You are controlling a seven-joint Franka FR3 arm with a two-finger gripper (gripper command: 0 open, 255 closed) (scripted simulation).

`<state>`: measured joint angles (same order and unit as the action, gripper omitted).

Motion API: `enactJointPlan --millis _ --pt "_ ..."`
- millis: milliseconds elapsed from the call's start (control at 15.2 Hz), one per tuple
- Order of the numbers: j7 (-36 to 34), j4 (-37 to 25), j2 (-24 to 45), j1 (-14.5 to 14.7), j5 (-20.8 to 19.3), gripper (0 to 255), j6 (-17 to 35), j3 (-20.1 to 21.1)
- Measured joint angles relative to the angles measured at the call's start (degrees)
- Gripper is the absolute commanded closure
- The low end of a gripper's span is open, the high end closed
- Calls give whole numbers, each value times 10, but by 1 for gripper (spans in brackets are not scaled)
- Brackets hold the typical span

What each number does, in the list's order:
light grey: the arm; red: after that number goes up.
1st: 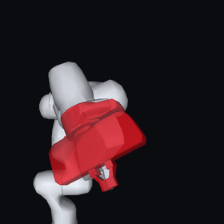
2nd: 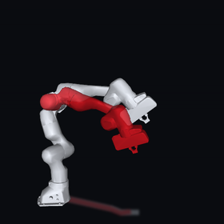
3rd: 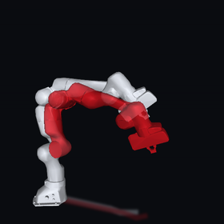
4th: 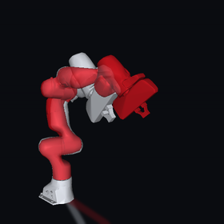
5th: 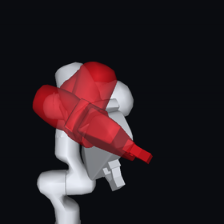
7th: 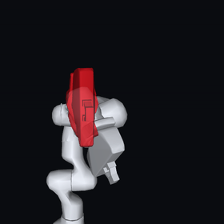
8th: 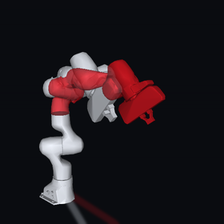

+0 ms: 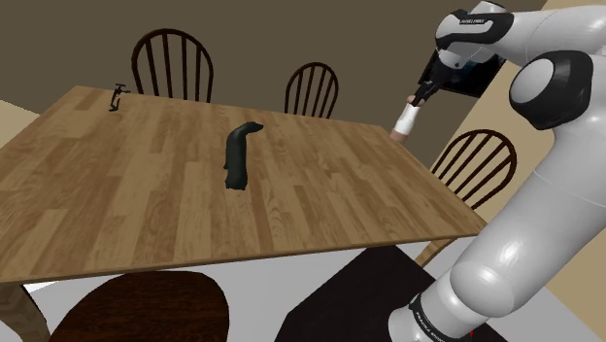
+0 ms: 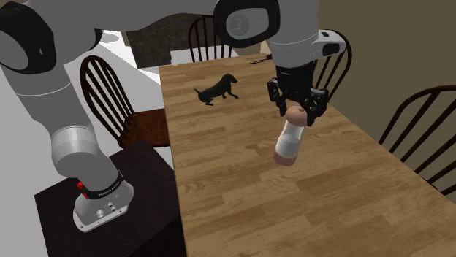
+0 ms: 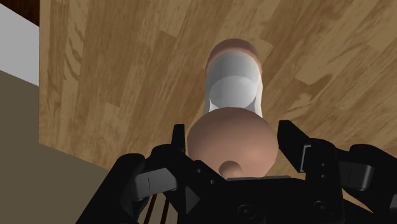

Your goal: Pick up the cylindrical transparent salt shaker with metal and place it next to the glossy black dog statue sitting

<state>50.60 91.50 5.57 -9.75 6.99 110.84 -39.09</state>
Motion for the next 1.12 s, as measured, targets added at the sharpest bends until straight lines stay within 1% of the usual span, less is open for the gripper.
enactJointPlan --millis 726,858,1056,1122 --pt "7 -111 28 -15 19 255 -90 -5" --pt "-16 -86 -1 4 -5 255 -87 1" --pt "-69 -28 -58 39 -54 255 -71 23" --pt "-81 -27 -63 44 -60 255 -73 29"
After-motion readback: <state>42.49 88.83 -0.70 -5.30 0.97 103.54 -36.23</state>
